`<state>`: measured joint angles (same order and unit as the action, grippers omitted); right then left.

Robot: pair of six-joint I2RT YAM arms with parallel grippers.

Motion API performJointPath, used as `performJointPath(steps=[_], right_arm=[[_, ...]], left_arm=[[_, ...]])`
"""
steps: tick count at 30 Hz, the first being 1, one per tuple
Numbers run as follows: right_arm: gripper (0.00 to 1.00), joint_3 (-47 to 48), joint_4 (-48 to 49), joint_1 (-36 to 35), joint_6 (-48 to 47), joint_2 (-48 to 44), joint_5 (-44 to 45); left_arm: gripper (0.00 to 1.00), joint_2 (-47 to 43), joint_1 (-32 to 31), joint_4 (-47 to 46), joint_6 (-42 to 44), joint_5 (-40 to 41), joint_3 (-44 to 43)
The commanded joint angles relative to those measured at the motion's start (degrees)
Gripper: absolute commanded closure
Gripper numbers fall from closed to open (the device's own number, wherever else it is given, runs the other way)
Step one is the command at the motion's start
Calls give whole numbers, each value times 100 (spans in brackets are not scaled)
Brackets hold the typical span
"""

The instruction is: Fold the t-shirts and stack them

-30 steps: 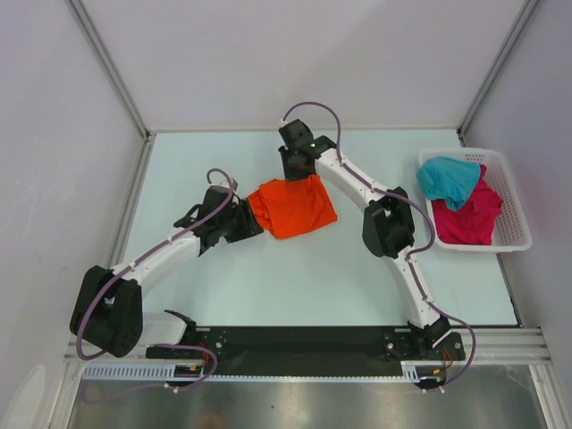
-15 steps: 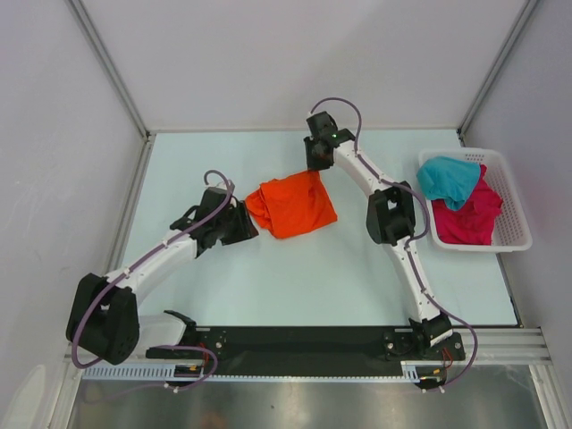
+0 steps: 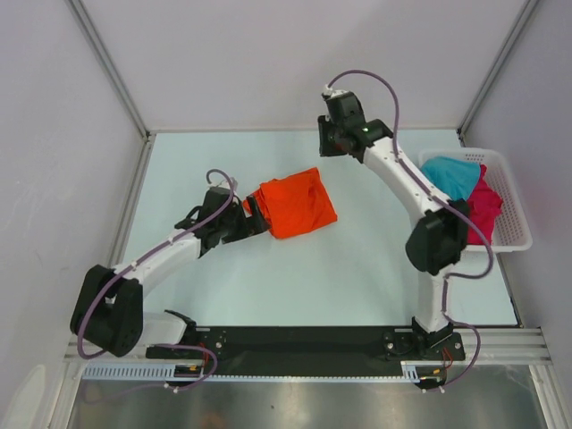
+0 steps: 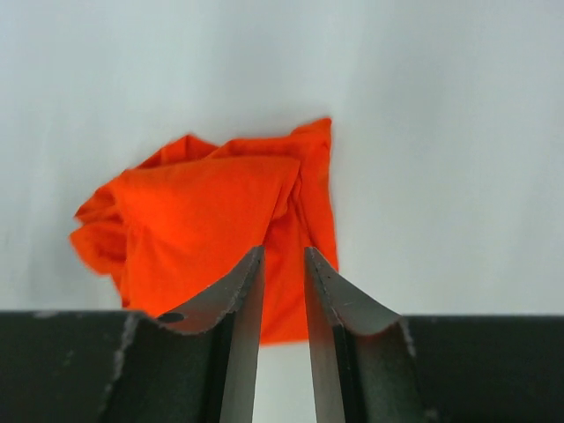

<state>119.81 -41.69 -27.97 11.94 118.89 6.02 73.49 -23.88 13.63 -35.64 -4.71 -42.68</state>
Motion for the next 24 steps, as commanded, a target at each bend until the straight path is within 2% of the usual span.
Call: performJointPath(steps=[1,2,8,12,20,22,23,24], right_arm=[[70,-1150,345,-130,159,-1312,92],[69,-1605,363,-200,211,-1507,92],[69,-2890,451,-446,387,-2527,127],[69,-3244,425,-622,423,-2766,189],[70,-3245,258,-780,414,-2775,259],[70,-3210,188,-781,414,-2766,268],[70,-3192,162,-772,414,-2775,285],[70,-3183,135,-772,405,-2792,294]], left_arm=[[0,454,-29,-1184,-399,-504,137],[0,673,-29,-1283,-444,-531,119],[1,1692,-12,-2275,-1198,-873,136],[0,2290,-29,-3154,-1989,-1155,268],[1,2994,-73,-3858,-2447,-1181,58],[21,3318,-73,-4234,-2658,-1444,-12],[34,3416,-73,-4350,-2737,-1541,-91],[74,3522,-64,-4464,-2886,-1663,-127]])
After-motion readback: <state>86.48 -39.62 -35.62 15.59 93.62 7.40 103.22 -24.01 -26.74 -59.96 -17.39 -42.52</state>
